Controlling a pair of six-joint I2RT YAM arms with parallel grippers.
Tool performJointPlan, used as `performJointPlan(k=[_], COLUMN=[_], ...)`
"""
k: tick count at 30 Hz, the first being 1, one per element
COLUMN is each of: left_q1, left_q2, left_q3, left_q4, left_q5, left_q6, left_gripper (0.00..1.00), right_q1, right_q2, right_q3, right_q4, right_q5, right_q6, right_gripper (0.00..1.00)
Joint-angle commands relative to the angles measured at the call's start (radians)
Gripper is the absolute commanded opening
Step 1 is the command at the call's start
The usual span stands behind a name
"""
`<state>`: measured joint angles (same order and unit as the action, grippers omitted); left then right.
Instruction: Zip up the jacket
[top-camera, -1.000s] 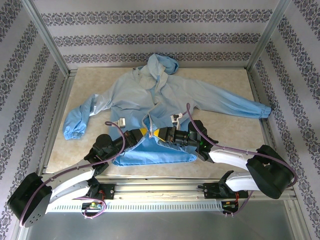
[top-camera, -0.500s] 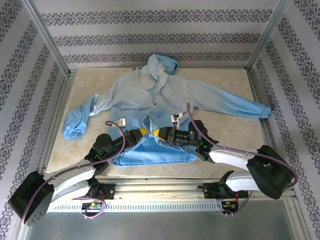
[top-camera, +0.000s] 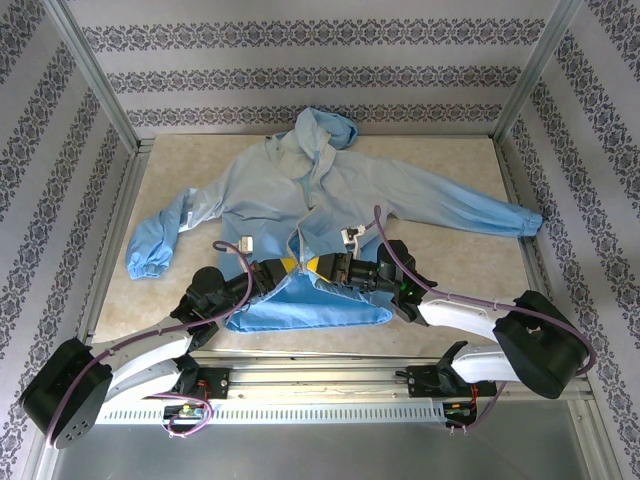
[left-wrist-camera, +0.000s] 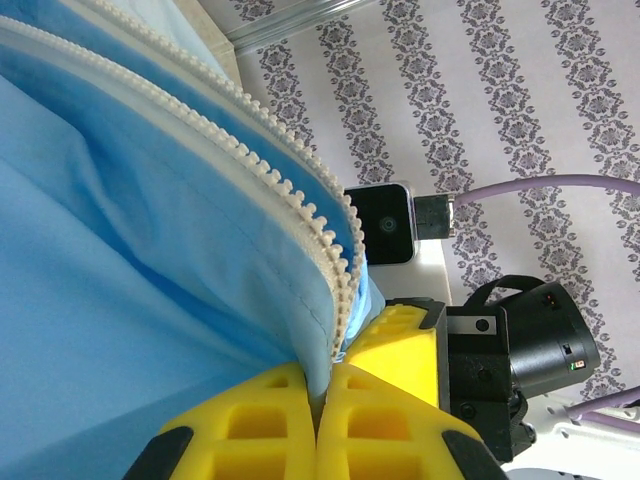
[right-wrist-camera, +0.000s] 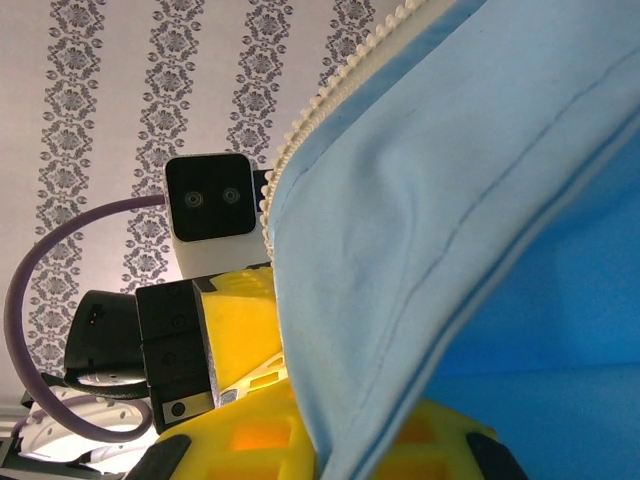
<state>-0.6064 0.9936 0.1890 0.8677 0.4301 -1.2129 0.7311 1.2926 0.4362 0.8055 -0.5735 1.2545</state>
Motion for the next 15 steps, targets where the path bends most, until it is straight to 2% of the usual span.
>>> performJointPlan(k=[1,15], left_q1=[0.008,0.003], left_q2=[-0.004,0.008], left_q3=[-0.022,-0.033], left_q4=[0.082,0.086], left_q5=[0.039,0.06], left_q6=[-0.017,-0.036], left_gripper=[0.0,0.0], right_q1=[0.01,0.01], right_q2=[-0.022,-0.013], right_q3=[0.027,0.029], right_q4=[0.063,0.093], right_q5=[-0.015,0.003], right_q6=[-0.001,-0.001], right_gripper=[0.0,0.0])
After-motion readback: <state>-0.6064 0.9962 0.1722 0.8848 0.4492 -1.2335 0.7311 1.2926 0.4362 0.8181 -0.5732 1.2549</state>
